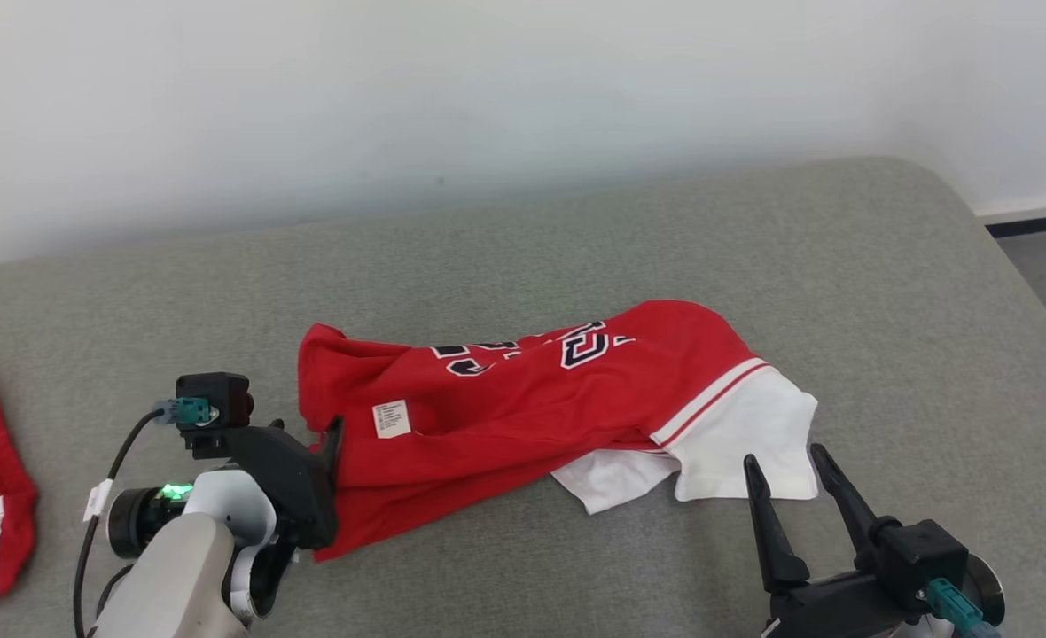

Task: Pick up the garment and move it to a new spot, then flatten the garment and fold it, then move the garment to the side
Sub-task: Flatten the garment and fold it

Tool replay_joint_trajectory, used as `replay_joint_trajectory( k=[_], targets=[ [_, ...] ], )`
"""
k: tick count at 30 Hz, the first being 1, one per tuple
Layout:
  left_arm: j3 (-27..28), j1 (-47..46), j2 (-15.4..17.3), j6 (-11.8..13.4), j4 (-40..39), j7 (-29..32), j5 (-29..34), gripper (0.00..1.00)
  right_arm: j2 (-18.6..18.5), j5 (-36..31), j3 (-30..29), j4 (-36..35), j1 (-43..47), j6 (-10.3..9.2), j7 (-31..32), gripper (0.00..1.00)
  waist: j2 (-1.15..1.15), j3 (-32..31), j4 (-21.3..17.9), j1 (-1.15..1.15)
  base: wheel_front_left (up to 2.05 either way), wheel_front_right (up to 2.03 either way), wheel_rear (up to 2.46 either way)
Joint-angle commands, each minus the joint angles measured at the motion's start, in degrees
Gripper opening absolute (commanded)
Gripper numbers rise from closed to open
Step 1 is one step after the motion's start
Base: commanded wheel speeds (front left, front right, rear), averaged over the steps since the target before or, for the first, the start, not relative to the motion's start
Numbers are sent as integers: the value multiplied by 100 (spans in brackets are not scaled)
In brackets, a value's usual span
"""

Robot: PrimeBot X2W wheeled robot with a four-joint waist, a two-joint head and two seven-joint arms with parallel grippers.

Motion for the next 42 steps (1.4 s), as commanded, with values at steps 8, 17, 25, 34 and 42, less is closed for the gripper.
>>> replay_joint_trajectory(
  k=[8, 17, 25, 34, 42],
  targets=[
    [29, -164, 166, 220, 218, 97, 83, 100, -4, -42, -57, -13, -99, -14, -35, 100, 0, 233, -398, 0, 0, 0, 0],
    [134, -653, 177, 87, 129, -609, 129, 0, -3, -62, -141, 15, -55, -15, -51, 100, 0, 222, -416, 0, 0, 0, 0],
    [-5, -1252, -75, -105, -469, -1422, 313, 0, -4, -10, -95, 46, -18, -14, -38, 100, 0, 72, -282, 0, 0, 0, 0],
    [-93, -914, 43, 86, -1001, -1058, 278, 0, -3, -6, -148, 7, 39, -14, -32, 100, 0, 48, -125, 0, 0, 0, 0],
    [-73, -880, 338, 261, -457, -894, 386, 100, -3, 36, 39, -21, -116, -14, -31, 100, 0, 324, -262, 0, 0, 0, 0]
  ],
)
